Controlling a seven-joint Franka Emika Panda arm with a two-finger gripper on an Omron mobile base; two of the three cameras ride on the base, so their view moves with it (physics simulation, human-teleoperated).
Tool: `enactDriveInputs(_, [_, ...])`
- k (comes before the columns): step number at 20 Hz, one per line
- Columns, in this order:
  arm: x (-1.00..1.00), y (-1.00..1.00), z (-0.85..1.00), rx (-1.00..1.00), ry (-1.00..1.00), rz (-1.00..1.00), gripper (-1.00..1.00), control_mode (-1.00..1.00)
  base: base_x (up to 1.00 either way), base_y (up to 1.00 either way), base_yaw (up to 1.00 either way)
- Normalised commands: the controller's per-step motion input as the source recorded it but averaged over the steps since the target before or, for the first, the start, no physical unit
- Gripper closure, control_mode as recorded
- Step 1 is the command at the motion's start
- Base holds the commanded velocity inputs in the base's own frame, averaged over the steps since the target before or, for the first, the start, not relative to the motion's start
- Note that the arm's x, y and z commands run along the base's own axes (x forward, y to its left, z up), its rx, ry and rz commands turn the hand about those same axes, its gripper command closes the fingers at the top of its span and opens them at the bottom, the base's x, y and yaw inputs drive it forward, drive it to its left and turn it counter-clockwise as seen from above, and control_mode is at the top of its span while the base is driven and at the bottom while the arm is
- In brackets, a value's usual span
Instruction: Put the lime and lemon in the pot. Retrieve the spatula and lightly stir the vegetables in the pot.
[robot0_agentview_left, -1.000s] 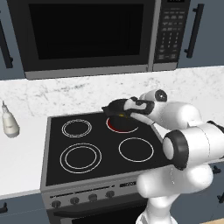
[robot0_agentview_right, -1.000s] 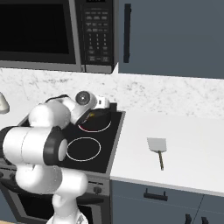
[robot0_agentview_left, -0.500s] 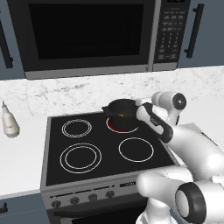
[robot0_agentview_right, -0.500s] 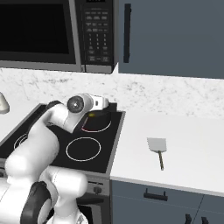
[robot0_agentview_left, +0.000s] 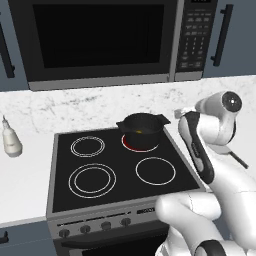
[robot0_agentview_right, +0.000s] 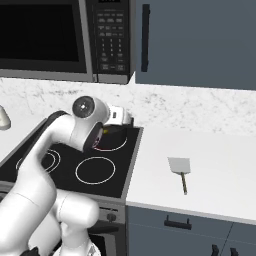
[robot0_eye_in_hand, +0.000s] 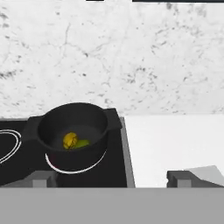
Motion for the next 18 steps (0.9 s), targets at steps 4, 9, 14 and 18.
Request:
enactDriveInputs(4, [-0.69,-0.75,-0.05,0.00,0.50,-0.14,-1.00,-1.00,0.00,0.00,0.00])
enactDriveInputs(9, [-0.48,-0.65,-0.38,-0.03,0.48,-0.06,-1.00,-1.00,0.00,0.00,0.00])
enactDriveInputs(14, [-0.01,-0.35,-0.48,-0.03,0.07,0.00,-1.00,-1.00,0.00,0.00,0.00])
enactDriveInputs(18, [0.00,-0.56,-0.46,0.00,0.11,0.00,-1.00,-1.00,0.00,0.00,0.00])
